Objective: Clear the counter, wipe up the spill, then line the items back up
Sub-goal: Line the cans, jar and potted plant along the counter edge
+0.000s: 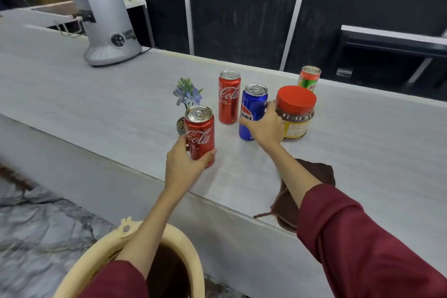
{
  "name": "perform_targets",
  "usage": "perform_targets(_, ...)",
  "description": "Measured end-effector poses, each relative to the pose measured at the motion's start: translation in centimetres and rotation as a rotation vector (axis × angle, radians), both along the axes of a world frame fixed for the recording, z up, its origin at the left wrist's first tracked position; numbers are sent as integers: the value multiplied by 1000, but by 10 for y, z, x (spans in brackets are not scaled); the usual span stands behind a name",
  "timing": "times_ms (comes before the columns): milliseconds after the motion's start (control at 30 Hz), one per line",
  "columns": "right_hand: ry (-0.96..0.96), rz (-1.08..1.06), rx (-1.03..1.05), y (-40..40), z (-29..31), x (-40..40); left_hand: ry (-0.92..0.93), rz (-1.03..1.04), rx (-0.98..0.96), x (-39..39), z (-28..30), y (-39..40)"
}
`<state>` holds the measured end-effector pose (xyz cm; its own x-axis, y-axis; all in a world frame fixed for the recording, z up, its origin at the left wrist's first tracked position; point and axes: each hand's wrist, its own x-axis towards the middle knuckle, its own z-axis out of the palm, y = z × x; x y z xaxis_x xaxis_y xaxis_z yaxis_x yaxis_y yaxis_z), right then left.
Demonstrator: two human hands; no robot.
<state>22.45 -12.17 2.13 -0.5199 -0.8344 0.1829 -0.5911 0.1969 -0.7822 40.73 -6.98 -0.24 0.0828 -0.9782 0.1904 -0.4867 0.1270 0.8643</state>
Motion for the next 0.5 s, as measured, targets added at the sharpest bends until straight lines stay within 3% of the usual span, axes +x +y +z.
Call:
perform_targets(267, -43, 61, -148, 52, -3, -15, -44, -89, 15, -24, 4, 12)
perform_targets(500, 6, -152, -138, 104, 15, -115, -58, -302, -67, -113, 29, 16)
